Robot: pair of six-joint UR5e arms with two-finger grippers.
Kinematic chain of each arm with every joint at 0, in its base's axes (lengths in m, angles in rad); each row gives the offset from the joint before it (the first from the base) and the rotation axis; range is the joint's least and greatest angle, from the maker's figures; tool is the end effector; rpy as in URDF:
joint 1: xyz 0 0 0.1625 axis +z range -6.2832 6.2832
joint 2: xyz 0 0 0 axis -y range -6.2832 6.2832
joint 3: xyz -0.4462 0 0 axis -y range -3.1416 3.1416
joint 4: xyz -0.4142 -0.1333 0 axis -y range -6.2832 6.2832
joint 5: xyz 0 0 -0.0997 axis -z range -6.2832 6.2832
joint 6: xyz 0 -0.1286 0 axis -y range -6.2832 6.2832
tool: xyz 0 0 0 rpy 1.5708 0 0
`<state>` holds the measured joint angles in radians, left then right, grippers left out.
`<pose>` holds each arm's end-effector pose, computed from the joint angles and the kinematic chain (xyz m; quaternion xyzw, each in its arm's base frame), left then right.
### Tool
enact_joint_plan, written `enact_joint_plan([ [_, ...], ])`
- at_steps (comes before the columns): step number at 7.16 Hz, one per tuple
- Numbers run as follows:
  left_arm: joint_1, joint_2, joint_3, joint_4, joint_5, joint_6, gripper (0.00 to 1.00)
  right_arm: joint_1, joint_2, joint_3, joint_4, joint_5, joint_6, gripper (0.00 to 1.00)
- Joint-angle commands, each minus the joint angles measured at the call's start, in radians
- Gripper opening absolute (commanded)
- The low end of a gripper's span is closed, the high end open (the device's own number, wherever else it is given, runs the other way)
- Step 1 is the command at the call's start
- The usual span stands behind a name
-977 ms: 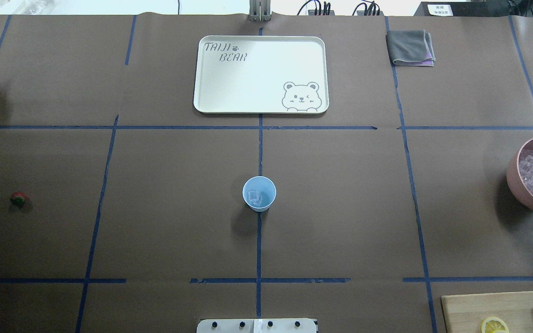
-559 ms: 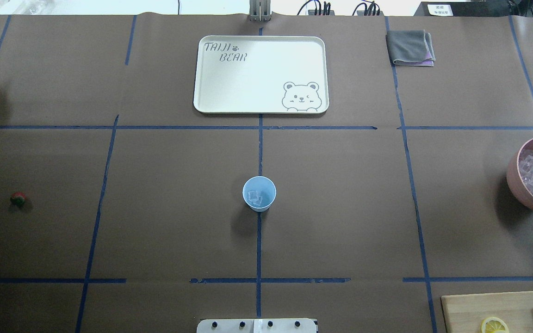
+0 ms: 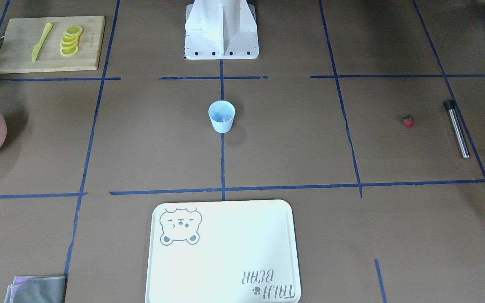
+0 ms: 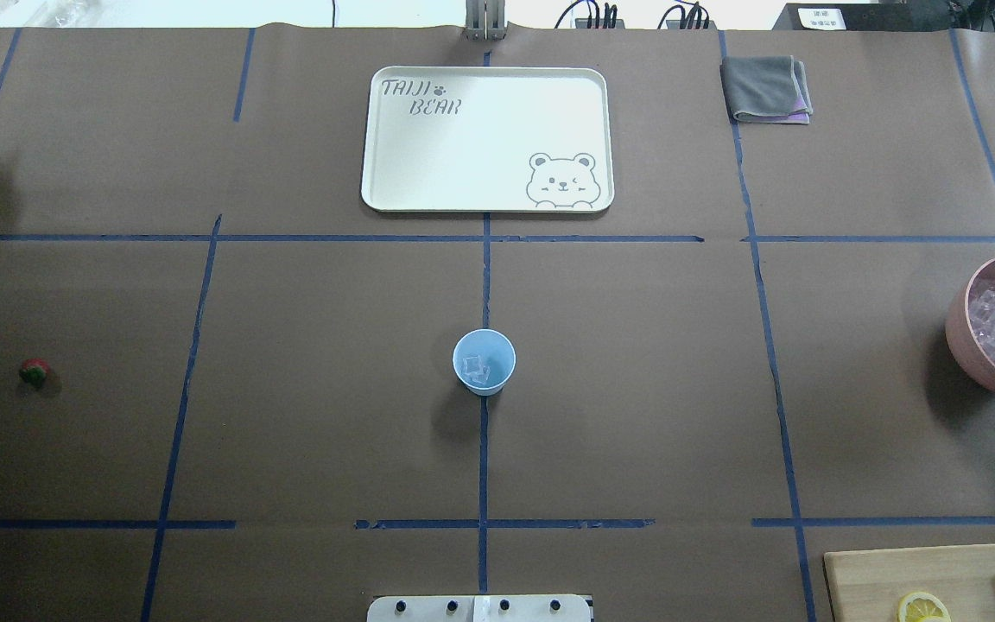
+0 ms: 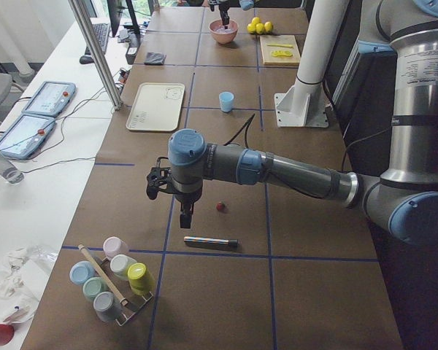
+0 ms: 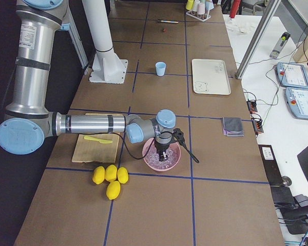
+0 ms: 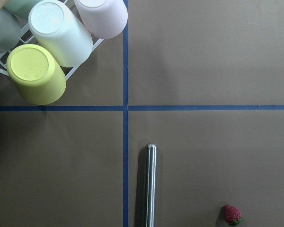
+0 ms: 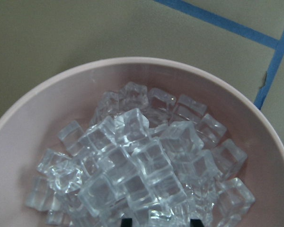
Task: Mash ice and strawberries in cup
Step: 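Lower the right gripper into the bowl and grasp a third ice cube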
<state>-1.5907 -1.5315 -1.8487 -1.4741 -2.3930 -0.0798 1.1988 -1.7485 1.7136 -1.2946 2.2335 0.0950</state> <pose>-0.0489 -0.4951 0.5830 0.0530 0.4004 -0.0173 0.9147 -0.1153 -0.4446 0.6907 0.0360 -0.3405 -0.1684 0.9243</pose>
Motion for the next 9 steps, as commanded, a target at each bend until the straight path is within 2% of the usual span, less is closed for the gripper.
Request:
enact_joint_plan([
  [1,0.0,-0.001,0.0,0.0,0.0,0.0,1.0,-0.004,0.001,0.0,0.004,0.0,0.0,0.22],
  [2,0.0,-0.001,0.0,0.0,-0.002,0.0,1.0,-0.004,0.001,0.001,0.006,0.0,0.0,0.06],
  [4,0.0,-0.001,-0.001,0.0,-0.002,0.0,1.0,-0.002,0.0,0.033,0.001,0.002,-0.003,0.01],
  [6,0.0,-0.001,0.0,0.0,0.0,0.0,1.0,0.027,-0.003,0.169,-0.049,0.023,-0.003,0.0],
  [7,0.0,0.001,0.0,0.0,0.0,0.0,1.0,0.025,0.048,0.234,-0.133,0.023,0.012,0.0],
  [8,0.0,0.001,0.0,0.0,0.0,0.0,1.0,0.025,0.157,0.256,-0.243,0.053,0.034,0.0],
  [9,0.0,0.001,0.0,0.0,0.0,0.0,1.0,-0.005,0.287,0.261,-0.317,0.076,0.169,0.0],
])
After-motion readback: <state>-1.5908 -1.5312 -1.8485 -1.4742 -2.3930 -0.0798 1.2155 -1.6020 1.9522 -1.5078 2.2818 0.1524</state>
